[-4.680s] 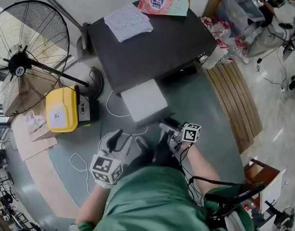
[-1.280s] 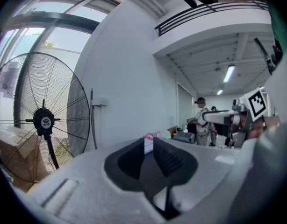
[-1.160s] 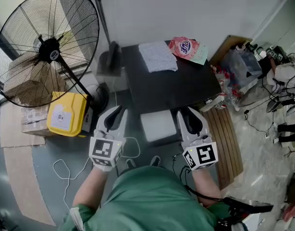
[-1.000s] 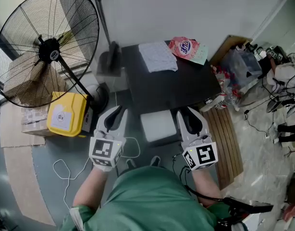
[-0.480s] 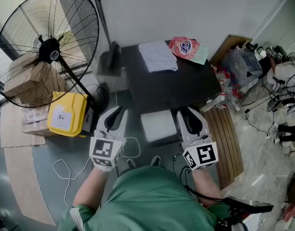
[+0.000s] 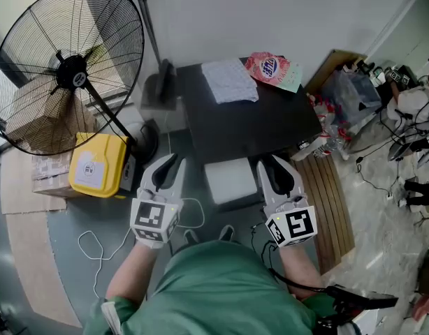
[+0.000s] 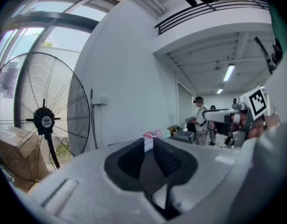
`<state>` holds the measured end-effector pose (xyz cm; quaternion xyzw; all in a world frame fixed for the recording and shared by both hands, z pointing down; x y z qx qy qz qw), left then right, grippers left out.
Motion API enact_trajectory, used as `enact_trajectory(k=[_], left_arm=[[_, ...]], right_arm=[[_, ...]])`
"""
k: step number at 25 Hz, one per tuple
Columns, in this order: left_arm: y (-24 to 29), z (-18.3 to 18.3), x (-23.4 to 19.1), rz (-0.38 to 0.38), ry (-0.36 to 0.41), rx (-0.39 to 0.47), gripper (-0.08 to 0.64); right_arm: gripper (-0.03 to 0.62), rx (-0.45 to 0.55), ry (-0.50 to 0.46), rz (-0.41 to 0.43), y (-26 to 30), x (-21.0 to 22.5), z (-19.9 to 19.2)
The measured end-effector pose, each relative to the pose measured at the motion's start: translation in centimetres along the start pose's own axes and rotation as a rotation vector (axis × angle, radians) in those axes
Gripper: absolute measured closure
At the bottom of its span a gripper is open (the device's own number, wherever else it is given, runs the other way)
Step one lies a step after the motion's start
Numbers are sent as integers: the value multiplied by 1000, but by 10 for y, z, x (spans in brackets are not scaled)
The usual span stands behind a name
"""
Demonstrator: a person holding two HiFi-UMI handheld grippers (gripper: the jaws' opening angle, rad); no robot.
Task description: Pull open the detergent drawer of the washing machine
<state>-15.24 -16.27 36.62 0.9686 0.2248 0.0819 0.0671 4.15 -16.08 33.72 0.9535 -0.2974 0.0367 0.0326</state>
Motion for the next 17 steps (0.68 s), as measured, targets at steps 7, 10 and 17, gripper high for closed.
enact_trajectory(k=[7,10,17], left_arm=[[-2,1,-1,2,1,-2,506],[-3,1,-1,3,0,-1,506],[-4,0,0,3,1,-3,506]], right_arm=[[512,3,-13,11,0,-2,1],[511,2,-15,11,0,-3,1],[511,-1,-7,2,-2,-2,1]])
Point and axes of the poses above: the fingertips, and each gripper's own axes: y forward along the fingers, x to its right, z out of its top, the point moved 1 cm from there along -y, backward along the fingers, and after that the axes turned 8 degrees about y, right-handed, at the moved point
